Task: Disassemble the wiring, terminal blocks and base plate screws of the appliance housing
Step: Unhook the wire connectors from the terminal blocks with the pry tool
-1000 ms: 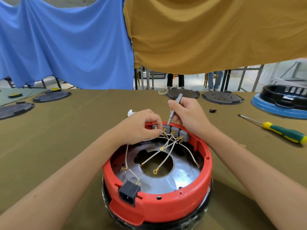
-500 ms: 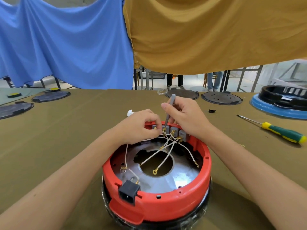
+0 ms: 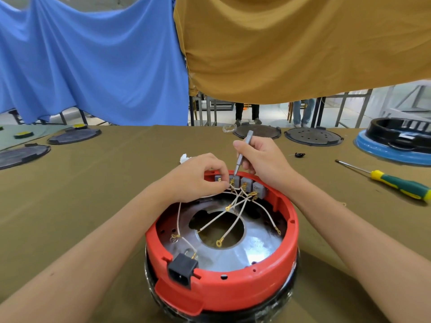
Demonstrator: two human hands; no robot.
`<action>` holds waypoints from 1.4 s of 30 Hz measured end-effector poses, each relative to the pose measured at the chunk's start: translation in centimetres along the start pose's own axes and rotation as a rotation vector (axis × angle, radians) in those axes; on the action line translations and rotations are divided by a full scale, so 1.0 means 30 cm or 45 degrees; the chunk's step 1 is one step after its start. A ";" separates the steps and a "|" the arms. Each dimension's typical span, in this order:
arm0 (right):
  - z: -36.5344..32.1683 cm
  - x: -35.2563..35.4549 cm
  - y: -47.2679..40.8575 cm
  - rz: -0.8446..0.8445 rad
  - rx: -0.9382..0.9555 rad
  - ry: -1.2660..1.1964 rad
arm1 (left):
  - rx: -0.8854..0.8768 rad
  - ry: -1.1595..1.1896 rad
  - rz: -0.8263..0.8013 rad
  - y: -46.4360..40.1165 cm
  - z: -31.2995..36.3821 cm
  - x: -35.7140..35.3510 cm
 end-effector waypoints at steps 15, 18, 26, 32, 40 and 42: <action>-0.060 0.000 0.051 0.012 0.353 0.385 | -0.005 -0.014 -0.002 0.002 0.008 0.002; -0.062 -0.003 0.048 -0.023 0.389 0.396 | 0.002 -0.011 -0.011 0.002 0.005 0.004; -0.015 0.005 0.014 -0.003 0.133 0.087 | 0.021 0.000 -0.010 0.000 0.004 0.001; 0.017 0.005 -0.005 -0.016 -0.064 -0.133 | 0.029 -0.018 -0.030 0.003 0.009 0.006; 0.011 0.010 0.018 0.026 0.092 -0.028 | 0.022 -0.012 -0.021 0.003 0.008 0.003; -0.007 0.010 0.029 0.028 0.177 0.072 | 0.022 -0.014 -0.018 0.002 0.006 0.002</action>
Point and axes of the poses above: each hand's wrist, its own y-axis away from the middle knuckle, its own x-axis out of the back of the hand, z = x × y, the point moved 1 cm from there along -y, towards the middle knuckle, and after that the axes turned 3 degrees about -z, right-handed, at the moved point
